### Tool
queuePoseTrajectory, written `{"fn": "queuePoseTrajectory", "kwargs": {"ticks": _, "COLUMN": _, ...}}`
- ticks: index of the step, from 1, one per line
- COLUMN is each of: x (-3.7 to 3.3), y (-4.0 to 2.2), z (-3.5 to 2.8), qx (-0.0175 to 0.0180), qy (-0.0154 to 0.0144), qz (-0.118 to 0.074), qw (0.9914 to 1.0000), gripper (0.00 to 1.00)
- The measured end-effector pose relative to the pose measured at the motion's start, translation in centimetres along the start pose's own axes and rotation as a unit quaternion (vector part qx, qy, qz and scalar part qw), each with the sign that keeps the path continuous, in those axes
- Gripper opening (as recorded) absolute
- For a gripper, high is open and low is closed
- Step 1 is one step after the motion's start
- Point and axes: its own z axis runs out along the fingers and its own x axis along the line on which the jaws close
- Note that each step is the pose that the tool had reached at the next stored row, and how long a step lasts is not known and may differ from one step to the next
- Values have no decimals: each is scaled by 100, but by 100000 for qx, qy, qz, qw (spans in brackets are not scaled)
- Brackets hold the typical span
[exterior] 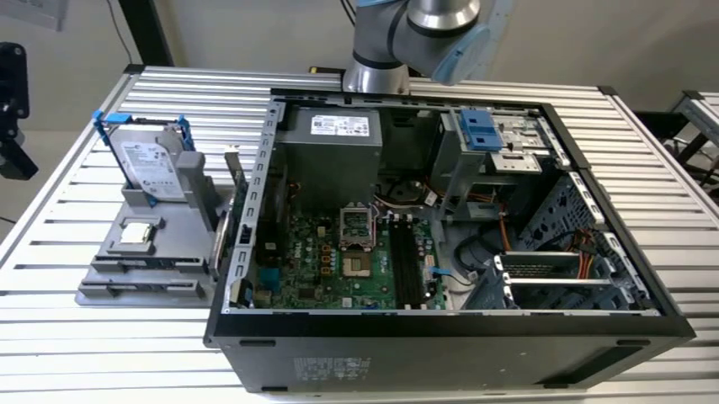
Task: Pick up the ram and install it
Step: 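Pick up the ram and move it above insertion slot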
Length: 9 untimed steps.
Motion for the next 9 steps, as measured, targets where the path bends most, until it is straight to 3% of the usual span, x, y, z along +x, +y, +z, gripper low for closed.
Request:
{"fn": "queuePoseTrajectory", "kwargs": {"ticks": 2, "x": 0, "y": 0, "z": 4, "qx": 643, "qy": -43, "qz": -920, "qw": 99994, "gripper": 0}}
{"fn": "queuePoseTrajectory", "kwargs": {"ticks": 4, "x": 0, "y": -1, "z": 6, "qx": 983, "qy": -66, "qz": -1690, "qw": 99981, "gripper": 0}}
{"fn": "queuePoseTrajectory", "kwargs": {"ticks": 9, "x": -1, "y": 1, "z": 11, "qx": 1087, "qy": -87, "qz": -3714, "qw": 99925, "gripper": 0}}
